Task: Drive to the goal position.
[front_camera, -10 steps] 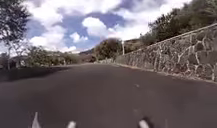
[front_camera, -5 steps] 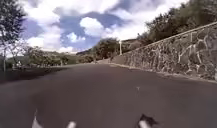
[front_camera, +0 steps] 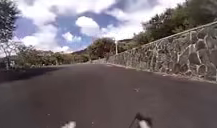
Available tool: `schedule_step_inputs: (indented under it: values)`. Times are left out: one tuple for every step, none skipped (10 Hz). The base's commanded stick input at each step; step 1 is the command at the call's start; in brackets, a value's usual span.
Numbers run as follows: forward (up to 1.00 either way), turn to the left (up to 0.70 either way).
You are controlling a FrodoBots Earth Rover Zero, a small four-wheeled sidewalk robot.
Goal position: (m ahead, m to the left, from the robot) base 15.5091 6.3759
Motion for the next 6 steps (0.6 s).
schedule_step_inputs:
  values:
    - [0.50, 0.00]
    - [0.50, 0.00]
    - [0.50, 0.00]
    - [0.50, 0.00]
    - [0.50, 0.00]
    - [0.50, 0.00]
